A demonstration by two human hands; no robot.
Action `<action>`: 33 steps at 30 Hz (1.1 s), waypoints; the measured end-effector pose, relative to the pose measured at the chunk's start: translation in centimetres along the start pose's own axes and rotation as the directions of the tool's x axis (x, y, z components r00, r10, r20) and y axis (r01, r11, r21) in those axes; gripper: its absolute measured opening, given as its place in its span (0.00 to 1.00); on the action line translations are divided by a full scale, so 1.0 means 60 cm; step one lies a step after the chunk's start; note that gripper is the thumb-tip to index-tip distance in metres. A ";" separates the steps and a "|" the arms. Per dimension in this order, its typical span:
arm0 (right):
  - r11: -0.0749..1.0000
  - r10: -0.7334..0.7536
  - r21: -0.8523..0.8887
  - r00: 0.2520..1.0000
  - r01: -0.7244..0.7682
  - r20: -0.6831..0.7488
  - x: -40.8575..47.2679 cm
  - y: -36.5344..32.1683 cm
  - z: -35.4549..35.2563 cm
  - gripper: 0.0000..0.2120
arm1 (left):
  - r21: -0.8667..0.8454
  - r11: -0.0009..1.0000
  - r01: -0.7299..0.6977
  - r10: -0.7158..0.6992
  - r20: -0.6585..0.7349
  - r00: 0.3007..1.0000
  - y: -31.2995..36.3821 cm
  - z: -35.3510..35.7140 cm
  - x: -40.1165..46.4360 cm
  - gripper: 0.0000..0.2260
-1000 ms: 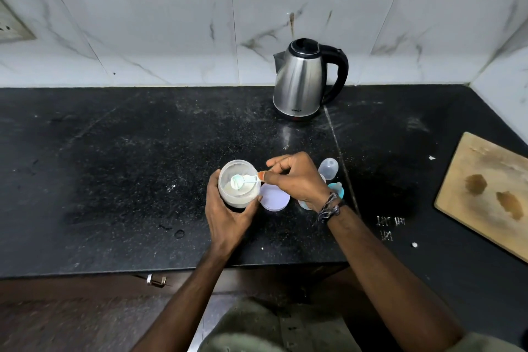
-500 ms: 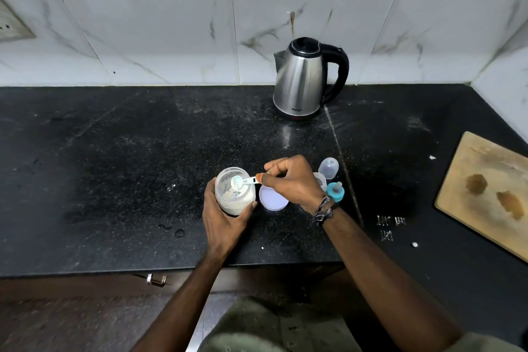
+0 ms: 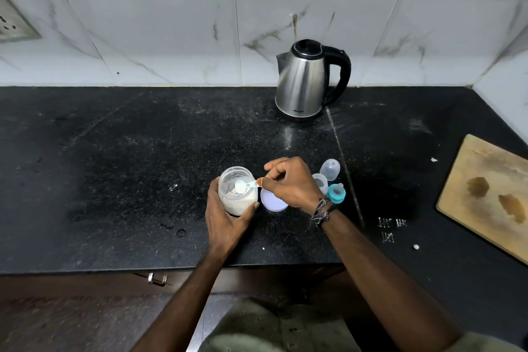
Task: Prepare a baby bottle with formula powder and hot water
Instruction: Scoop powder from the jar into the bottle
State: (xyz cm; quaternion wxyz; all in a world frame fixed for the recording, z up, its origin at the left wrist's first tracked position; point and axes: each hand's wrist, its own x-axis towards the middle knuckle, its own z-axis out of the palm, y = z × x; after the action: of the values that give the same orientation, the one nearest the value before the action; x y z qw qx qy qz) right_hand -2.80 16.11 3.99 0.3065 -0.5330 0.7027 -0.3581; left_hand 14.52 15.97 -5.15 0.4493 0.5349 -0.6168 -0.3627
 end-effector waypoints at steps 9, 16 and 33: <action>0.987 0.036 0.155 0.999 -0.035 -0.006 0.001 0.001 -0.008 0.06 | 0.032 0.998 0.048 -0.049 0.027 0.998 -0.016 0.003 0.004 0.54; 0.878 0.171 0.451 0.985 -0.163 0.022 0.003 -0.011 -0.049 0.03 | 0.004 0.989 -0.147 0.147 -0.101 0.984 0.035 0.005 0.006 0.57; 0.686 0.400 0.695 0.909 -0.214 -0.116 -0.053 0.056 -0.193 0.06 | -0.025 0.983 -0.185 0.184 0.295 0.938 0.114 0.134 -0.015 0.55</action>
State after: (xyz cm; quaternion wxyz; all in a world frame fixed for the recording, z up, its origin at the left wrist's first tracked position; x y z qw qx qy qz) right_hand -13.20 21.84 7.79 0.4386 -0.2093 0.6402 -0.5949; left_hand 4.65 17.74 -1.63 0.3830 0.4152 -0.7249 -0.3942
